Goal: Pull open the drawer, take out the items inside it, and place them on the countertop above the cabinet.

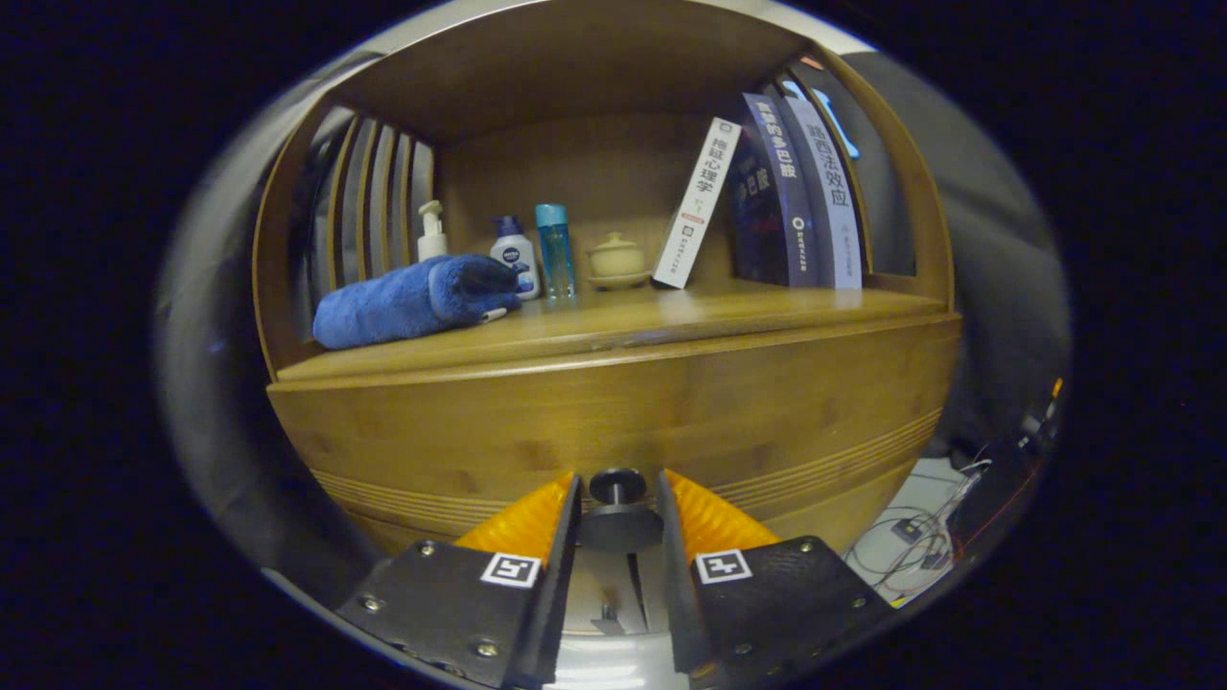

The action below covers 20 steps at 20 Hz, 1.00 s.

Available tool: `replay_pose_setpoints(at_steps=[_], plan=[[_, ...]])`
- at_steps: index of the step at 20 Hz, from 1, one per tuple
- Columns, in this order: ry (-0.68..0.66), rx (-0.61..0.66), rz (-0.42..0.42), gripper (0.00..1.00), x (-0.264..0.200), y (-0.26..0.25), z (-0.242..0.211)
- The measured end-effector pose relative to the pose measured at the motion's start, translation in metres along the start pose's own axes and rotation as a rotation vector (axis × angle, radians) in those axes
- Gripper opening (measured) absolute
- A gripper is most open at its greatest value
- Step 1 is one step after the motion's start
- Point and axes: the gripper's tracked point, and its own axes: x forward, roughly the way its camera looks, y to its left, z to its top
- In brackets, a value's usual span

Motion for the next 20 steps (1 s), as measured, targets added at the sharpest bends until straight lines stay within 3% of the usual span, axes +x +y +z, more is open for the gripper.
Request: replay_pose_setpoints(at_steps=[5,7,8,9,13,20], plan=[[-0.005,0.167,0.089,0.44,-0.003,0.003,0.004],[0.028,0.124,0.112,0.40,0.000,0.000,0.001],[0.041,0.088,0.085,0.37,-0.003,-0.001,-0.001],[0.024,0.058,0.052,0.27,-0.007,-0.003,0.001],[0.001,-0.052,-0.012,0.28,-0.038,-0.004,-0.005],[0.010,-0.124,-0.002,0.27,-0.103,-0.007,-0.019]])
